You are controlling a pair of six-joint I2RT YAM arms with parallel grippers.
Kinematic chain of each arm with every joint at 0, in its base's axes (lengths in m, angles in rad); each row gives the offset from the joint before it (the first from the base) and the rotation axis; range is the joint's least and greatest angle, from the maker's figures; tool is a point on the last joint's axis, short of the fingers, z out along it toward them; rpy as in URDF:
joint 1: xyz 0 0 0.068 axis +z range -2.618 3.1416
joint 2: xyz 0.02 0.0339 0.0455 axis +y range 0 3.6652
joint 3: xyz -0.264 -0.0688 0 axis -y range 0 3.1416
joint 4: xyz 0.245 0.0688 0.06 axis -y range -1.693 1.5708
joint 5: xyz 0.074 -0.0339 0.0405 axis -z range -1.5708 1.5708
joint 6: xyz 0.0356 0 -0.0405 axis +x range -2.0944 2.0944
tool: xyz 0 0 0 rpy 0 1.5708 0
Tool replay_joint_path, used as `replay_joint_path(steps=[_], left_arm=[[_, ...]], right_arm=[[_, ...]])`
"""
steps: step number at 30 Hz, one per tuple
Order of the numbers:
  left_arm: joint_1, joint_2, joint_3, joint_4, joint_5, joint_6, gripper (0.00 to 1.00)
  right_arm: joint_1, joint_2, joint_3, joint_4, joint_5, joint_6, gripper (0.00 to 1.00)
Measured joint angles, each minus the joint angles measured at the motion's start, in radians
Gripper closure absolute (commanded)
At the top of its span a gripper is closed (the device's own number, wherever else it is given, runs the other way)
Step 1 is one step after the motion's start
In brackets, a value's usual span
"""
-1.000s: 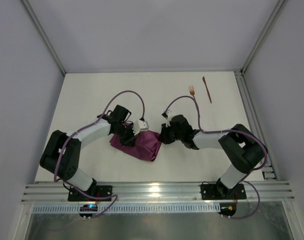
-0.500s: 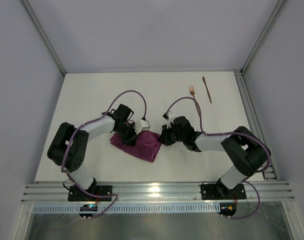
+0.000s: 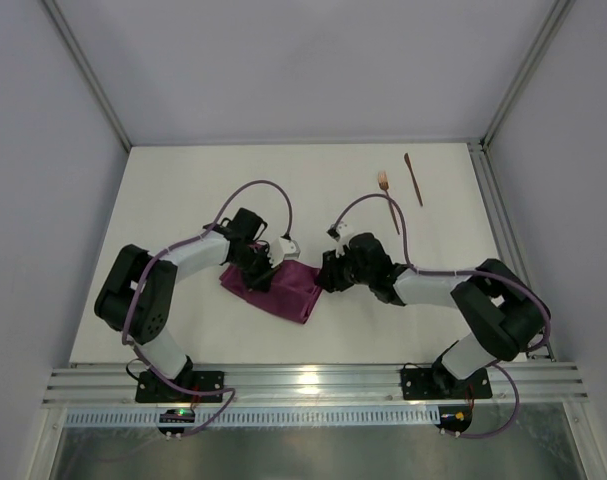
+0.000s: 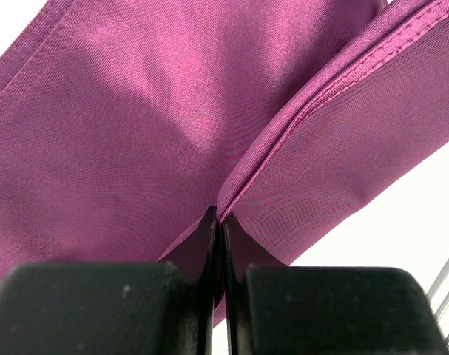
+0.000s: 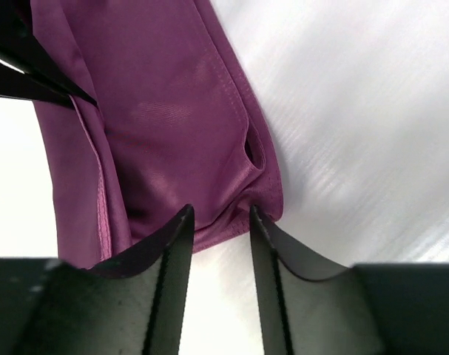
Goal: Fold the napkin into a case and place the utensils inside
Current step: Fold the lower triangle-folded napkin at the center of the board.
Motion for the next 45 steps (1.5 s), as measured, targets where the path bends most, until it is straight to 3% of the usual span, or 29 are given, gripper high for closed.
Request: replay_joint_path(steps=[8, 13, 18, 27, 29, 30, 31, 34, 39, 45], left_arm=[[0.0, 0.0, 0.0, 0.0, 0.001, 0.004, 0.94], [0.0, 0.0, 0.0, 0.0, 0.001, 0.003, 0.89], [-0.002, 0.0, 0.0, -0.001, 0.001, 0.003, 0.86], [-0.002, -0.002, -0.002, 0.001, 0.001, 0.0, 0.85], [-0.002, -0.003, -0.003, 0.002, 0.001, 0.0, 0.85], [-0.002, -0.003, -0.004, 0.004, 0.0, 0.0, 0.85], [-0.002, -0.004, -0.004, 0.004, 0.0, -0.001, 0.85], [-0.002, -0.005, -0.005, 0.004, 0.0, -0.002, 0.83], [-0.002, -0.025, -0.011, 0.003, -0.01, -0.007, 0.6], [0.0, -0.133, -0.044, -0.004, -0.051, -0.021, 0.52]], right_arm=[[0.0, -0.228, 0.0, -0.114, 0.081, -0.026, 0.54], [0.056, -0.304, -0.028, -0.063, 0.076, -0.026, 0.43], [0.102, -0.243, -0.095, 0.024, 0.017, 0.004, 0.38], [0.145, -0.076, -0.084, 0.083, -0.047, 0.021, 0.4], [0.146, -0.07, -0.084, 0.09, -0.053, 0.027, 0.44], [0.146, -0.065, -0.084, 0.097, -0.056, 0.029, 0.5], [0.146, -0.06, -0.084, 0.106, -0.059, 0.032, 0.68], [0.146, -0.045, -0.084, 0.122, -0.064, 0.045, 0.88], [0.145, -0.018, -0.084, 0.146, -0.066, 0.062, 0.96], [0.119, 0.022, -0.077, 0.146, -0.091, 0.085, 0.96]])
